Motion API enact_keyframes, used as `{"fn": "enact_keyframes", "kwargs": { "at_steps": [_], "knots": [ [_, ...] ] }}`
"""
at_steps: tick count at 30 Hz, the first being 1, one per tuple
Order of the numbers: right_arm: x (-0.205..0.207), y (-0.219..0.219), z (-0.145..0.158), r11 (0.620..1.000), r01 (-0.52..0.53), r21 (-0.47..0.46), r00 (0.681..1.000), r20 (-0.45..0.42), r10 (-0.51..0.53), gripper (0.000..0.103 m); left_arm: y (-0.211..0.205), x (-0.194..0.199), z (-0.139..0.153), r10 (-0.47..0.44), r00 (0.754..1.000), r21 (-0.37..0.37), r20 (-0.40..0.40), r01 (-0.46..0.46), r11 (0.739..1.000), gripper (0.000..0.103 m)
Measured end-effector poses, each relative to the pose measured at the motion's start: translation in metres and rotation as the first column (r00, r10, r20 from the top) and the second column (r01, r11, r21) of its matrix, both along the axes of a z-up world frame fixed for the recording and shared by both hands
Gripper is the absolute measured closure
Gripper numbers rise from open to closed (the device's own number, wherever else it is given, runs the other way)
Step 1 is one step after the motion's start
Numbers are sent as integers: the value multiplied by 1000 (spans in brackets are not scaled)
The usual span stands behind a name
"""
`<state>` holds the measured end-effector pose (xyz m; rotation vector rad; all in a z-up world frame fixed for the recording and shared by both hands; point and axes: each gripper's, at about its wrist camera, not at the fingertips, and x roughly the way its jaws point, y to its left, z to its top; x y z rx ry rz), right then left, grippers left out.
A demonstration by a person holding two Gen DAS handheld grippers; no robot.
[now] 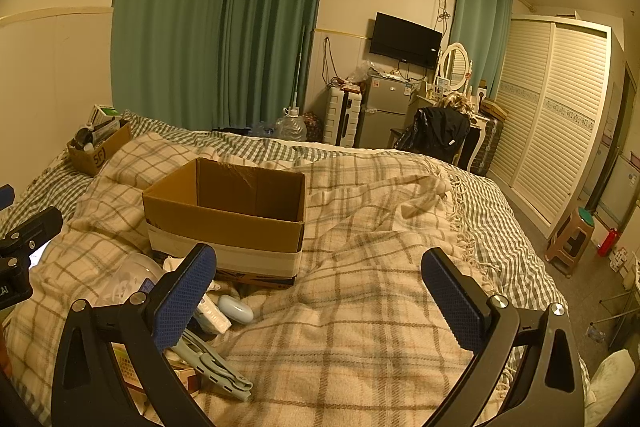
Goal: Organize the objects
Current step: 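Move both tools toward the clear cup of cotton swabs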
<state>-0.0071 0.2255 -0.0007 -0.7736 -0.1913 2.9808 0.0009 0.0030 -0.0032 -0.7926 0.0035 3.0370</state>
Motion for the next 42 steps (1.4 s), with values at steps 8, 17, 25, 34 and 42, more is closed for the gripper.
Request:
{"fn": "enact_keyframes", "kwargs": {
  "at_steps": [8, 17, 25, 34, 42],
  "knots": [
    [0, 0, 0, 1000, -2, 1, 1000, 0, 2, 0, 0, -1, 0, 3, 1000, -1, 4, -3, 1000, 0],
    [2, -1, 1, 1000, -2, 1, 1000, 2, 2, 0, -2, -3, 0, 4, 1000, -3, 14, -4, 1000, 0],
    [3, -2, 1, 1000, 1, 2, 1000, -2, -1, 0, 1, -3, 1, -1, 1000, -5, 12, 1, 1000, 0],
    [1, 0, 0, 1000, -5, 5, 1000, -2, 5, 0, 3, -2, 0, 3, 1000, -6, 12, -3, 1000, 0],
    [-5, -3, -1, 1000, -15, 20, 1000, 5, 15, 0, -1, -4, 0, 10, 1000, -6, 22, -10, 1000, 0]
  ]
}}
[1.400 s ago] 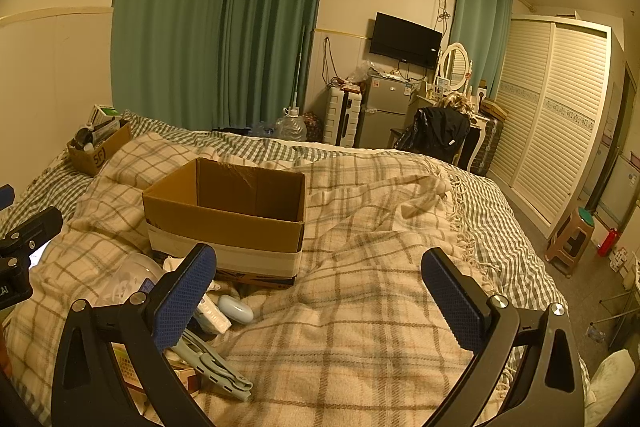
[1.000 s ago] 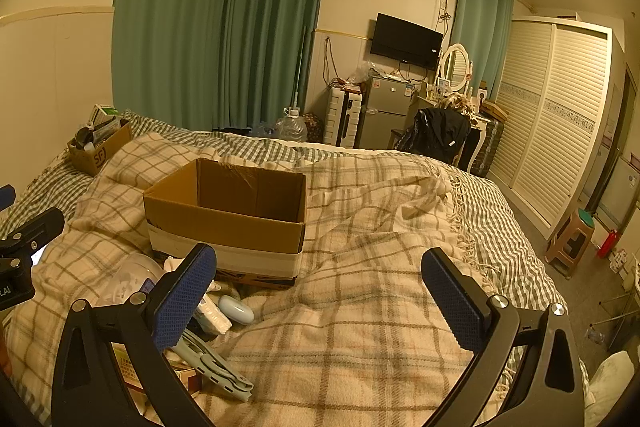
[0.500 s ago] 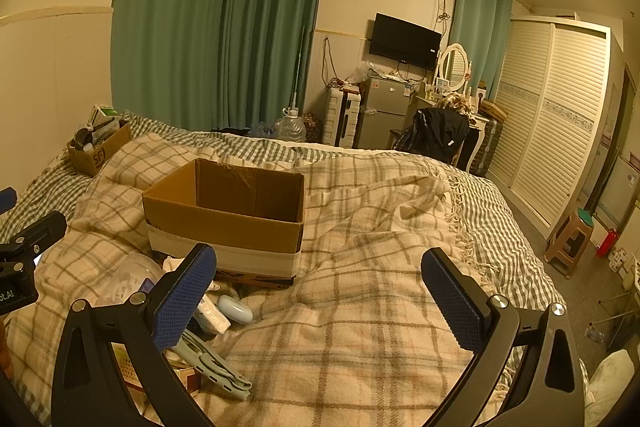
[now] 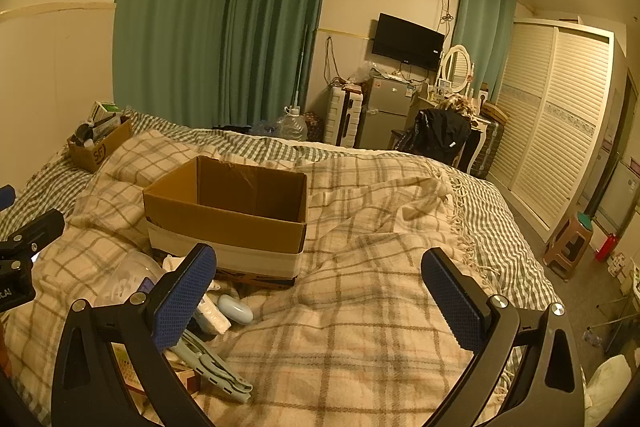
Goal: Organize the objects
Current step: 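Move both tools toward the clear cup of cotton swabs, then grasp the clear swab cup with the left tool while the right tool grasps the white plush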
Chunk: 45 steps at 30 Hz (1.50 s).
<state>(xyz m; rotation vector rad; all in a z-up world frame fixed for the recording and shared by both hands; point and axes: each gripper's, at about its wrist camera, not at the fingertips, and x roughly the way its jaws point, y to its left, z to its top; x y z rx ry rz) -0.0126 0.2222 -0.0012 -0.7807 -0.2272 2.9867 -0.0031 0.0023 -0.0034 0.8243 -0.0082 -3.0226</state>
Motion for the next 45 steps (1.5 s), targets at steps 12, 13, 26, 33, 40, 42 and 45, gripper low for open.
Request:
{"fn": "enact_keyframes", "kwargs": {
  "at_steps": [12, 13, 26, 33, 40, 42, 45],
  "knots": [
    [-48, -2, -14, 995, -75, 71, 996, 62, 71, 0, -4, -64, -57, -10, 962, 6, 271, 9, 1000, 0],
    [-52, -3, -19, 994, -82, 68, 994, 74, 77, 0, 0, -68, -64, -29, 953, 11, 301, 27, 1000, 0],
    [-80, -8, -59, 994, -106, 37, 977, 192, 97, 0, 37, -82, -118, -180, 856, -3, 485, 207, 978, 37],
    [-78, -27, -52, 987, -157, 44, 969, 200, 145, 0, 21, -65, -78, -196, 912, 1, 362, 209, 978, 39],
    [-89, -68, -64, 961, -275, 13, 924, 281, 261, 0, -15, -66, -60, -147, 945, 8, 293, 151, 988, 39],
    [-96, -80, -76, 955, -298, 10, 903, 326, 278, 0, -24, -70, -62, -132, 947, 13, 292, 134, 991, 39],
    [-102, -92, -93, 947, -321, 4, 879, 374, 297, 11, -33, -73, -68, -113, 948, 8, 298, 116, 993, 39]
  ]
}}
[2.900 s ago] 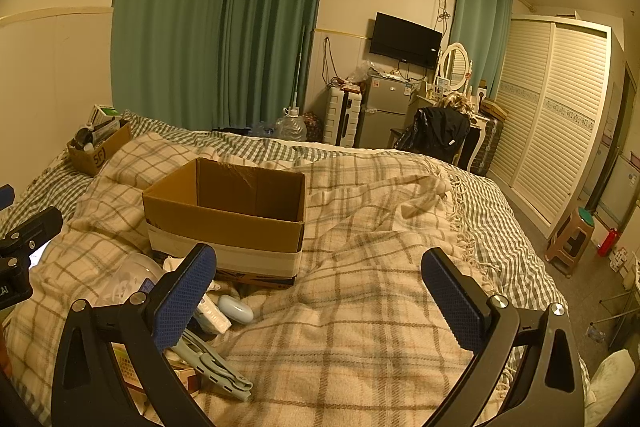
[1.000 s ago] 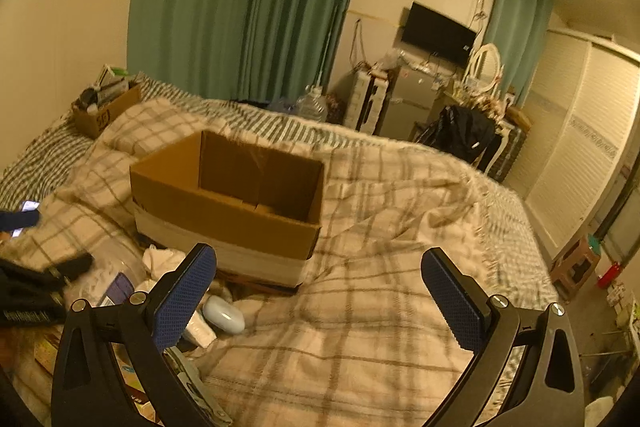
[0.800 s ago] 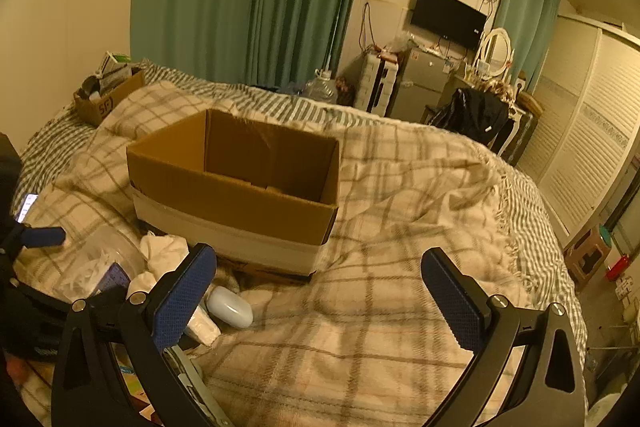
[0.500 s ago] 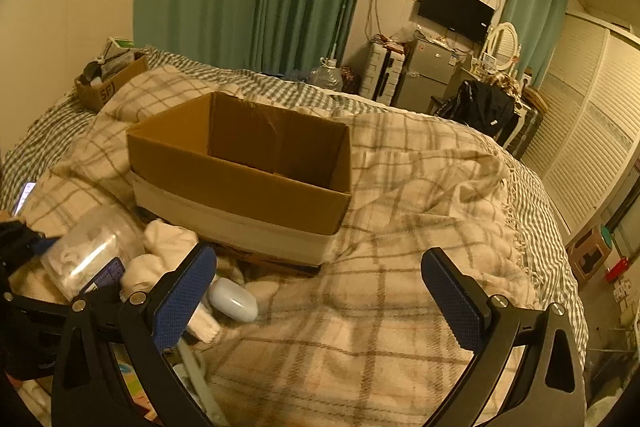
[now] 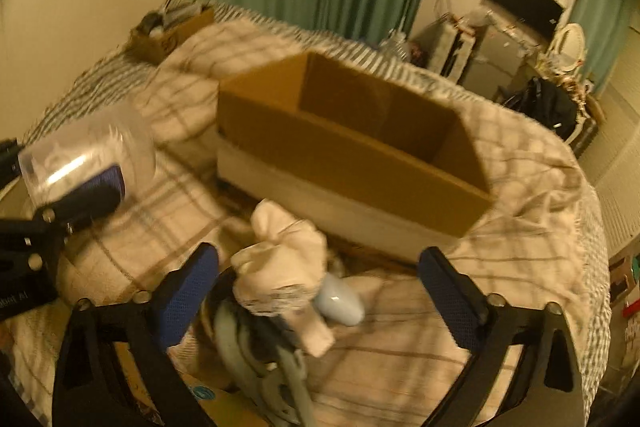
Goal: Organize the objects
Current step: 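Grasp the clear swab cup with the left tool while the right tool grasps the white plush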
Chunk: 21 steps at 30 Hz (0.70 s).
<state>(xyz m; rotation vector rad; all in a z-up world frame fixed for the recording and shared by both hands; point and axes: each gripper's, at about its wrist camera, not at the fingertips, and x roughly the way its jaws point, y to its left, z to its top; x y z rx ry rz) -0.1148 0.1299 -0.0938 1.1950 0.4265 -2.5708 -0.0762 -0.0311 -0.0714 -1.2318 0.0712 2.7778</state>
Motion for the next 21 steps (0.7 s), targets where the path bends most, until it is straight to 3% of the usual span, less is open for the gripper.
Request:
{"fn": "enact_keyframes", "kwargs": {
  "at_steps": [1, 4, 6, 9, 14, 21],
  "knots": [
    [-1, -2, -4, 1000, -6, -1, 1000, 10, 6, 14, -2, -1, -2, -1, 1000, 6, 4, 1, 1000, 39],
    [-5, -6, -11, 1000, -25, -11, 999, 41, 25, 38, -9, -4, -8, -4, 1000, 30, 14, 3, 1000, 39],
    [-7, -5, -15, 999, -33, -15, 997, 67, 34, 65, -9, -4, -11, -6, 1000, 35, 17, 5, 999, 39],
    [-5, -7, -17, 999, -46, -16, 995, 85, 47, 87, -7, -2, -10, -12, 1000, 40, 12, 11, 999, 39],
    [6, -3, 1, 998, -46, -34, 998, 48, 48, 94, -3, 3, -4, -20, 1000, 43, -3, 20, 999, 39],
    [29, 14, 57, 999, -29, -33, 996, -86, 26, 94, 8, 12, 27, -70, 997, 90, -31, 72, 993, 39]
  ]
}}
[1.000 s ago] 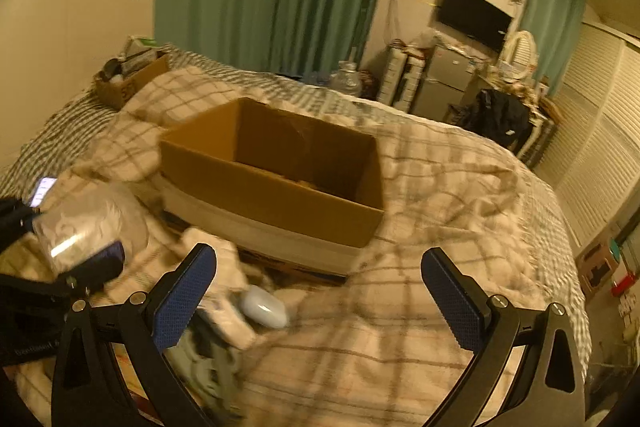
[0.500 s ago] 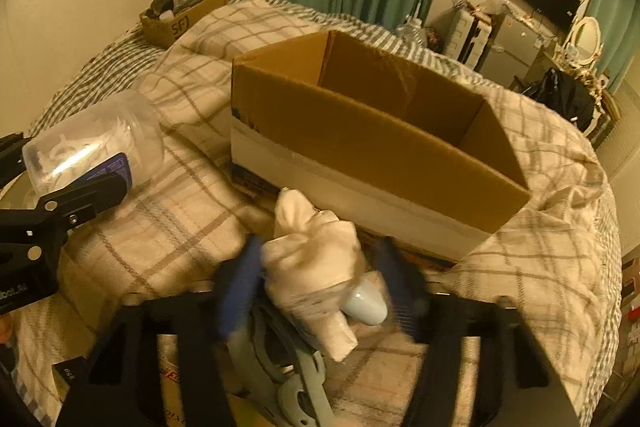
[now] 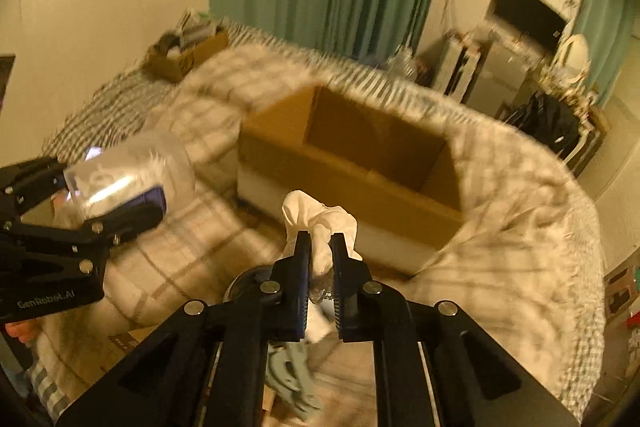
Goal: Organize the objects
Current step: 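Grasp the clear swab cup with the left tool while the right tool grasps the white plush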
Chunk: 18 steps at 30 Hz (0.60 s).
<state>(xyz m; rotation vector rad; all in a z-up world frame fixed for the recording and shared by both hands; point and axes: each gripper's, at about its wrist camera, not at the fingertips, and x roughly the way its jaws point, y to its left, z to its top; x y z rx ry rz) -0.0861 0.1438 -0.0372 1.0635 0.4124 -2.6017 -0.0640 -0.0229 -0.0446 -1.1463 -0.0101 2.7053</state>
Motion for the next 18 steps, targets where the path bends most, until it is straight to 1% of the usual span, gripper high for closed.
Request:
{"fn": "enact_keyframes", "kwargs": {
  "at_steps": [2, 3, 7, 10, 12, 14, 15, 18],
  "knots": [
    [5, 6, 21, 1000, 3, 5, 999, -45, -3, 94, 6, 2, 18, -14, 999, -12, -36, 14, 1000, 39],
    [8, 11, 36, 1000, 10, 8, 997, -79, -9, 94, 9, 2, 31, -24, 998, -10, -58, 23, 1000, 39],
    [10, 27, 86, 1000, 25, -1, 985, -173, -25, 94, 18, -10, 70, -66, 993, 31, -96, 70, 997, 39],
    [-1, 36, 120, 999, 45, 0, 972, -230, -44, 94, 33, -27, 98, -71, 986, -16, -152, 69, 997, 39],
    [-13, 42, 137, 998, 54, -15, 967, -247, -56, 94, 41, -45, 112, -86, 982, -15, -166, 84, 996, 39],
    [-29, 46, 147, 998, 62, -28, 965, -254, -67, 94, 47, -65, 119, -93, 983, -2, -159, 94, 996, 39],
    [-42, 48, 149, 997, 68, -23, 965, -252, -72, 94, 51, -78, 119, -92, 984, -6, -155, 93, 996, 39],
    [-80, 52, 144, 995, 90, -30, 971, -219, -95, 94, 62, -110, 110, -86, 986, -37, -145, 82, 996, 39]
  ]
}}
